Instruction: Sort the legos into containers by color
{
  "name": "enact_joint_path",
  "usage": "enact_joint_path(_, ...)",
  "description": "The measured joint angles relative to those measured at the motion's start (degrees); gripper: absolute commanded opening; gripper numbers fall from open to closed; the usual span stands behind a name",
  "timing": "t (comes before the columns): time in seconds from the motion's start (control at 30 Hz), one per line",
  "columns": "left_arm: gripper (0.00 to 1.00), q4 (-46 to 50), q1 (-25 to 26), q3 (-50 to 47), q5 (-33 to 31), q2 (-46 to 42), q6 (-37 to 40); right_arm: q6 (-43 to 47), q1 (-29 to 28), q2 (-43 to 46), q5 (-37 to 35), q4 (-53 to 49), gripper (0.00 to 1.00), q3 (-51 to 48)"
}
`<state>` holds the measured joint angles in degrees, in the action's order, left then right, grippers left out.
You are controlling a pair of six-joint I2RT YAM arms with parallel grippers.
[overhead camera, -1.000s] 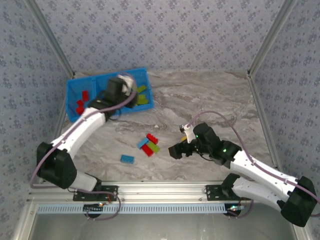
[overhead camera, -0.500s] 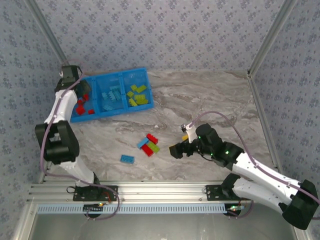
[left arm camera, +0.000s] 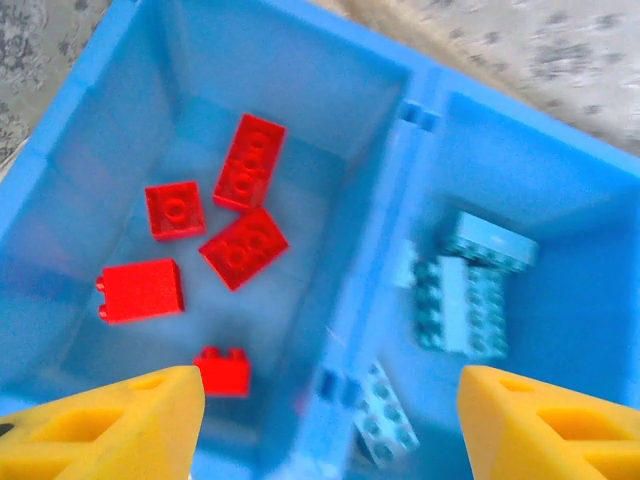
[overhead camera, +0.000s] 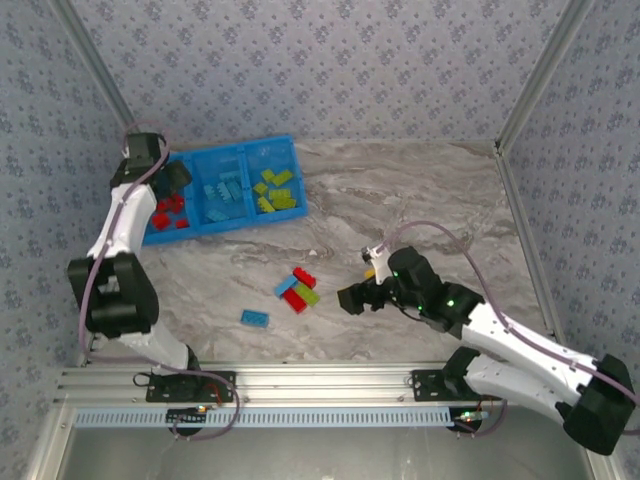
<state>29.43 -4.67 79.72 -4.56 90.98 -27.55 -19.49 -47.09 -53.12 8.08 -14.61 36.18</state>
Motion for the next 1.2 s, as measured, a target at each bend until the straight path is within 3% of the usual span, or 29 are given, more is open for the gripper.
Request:
enact_joint_path(0.2,0.66,-2.7,12.5,-9.2,1.0,-18.1,4.6,1.6,-3.8,-13.4,-2.7,-0.5,0.89,10.1)
enact_joint_path(0.37,0.70,-3.9,20.6,-17.8,8.6,-28.8,19.5,2.8,-7.6,-23.3,-3.8,0.1,0.79,14.5)
enact_joint_path(0.53,0.85,-3.4,26.6,-28.3,16.2,-35.3,40.3,4.9,-9.3,-31.8,-7.2,0.9,0.65,14.6)
enact_joint_path(0.67,0.99,-0.7,28.2,-32.3,23.6,-36.2,53.9,6.3,-9.4,-37.5,-9.7,1.5,0.59,14.7)
enact_joint_path(0.8,0.99,0.5,28.2,-33.2,27.8,-36.2,62.0,6.6,-9.7,-42.7,-9.7,2.7,0.56,14.8)
enact_joint_path(1.1,0.99,0.9,28.2,-33.2,30.2,-35.4,67.0,6.7,-9.8,-46.8,-9.5,6.4,0.53,17.1)
enact_joint_path(1.2,0.99,0.9,28.2,-33.2,30.3,-35.3,67.3,6.6,-9.8,-47.7,-9.3,6.6,0.61,17.9)
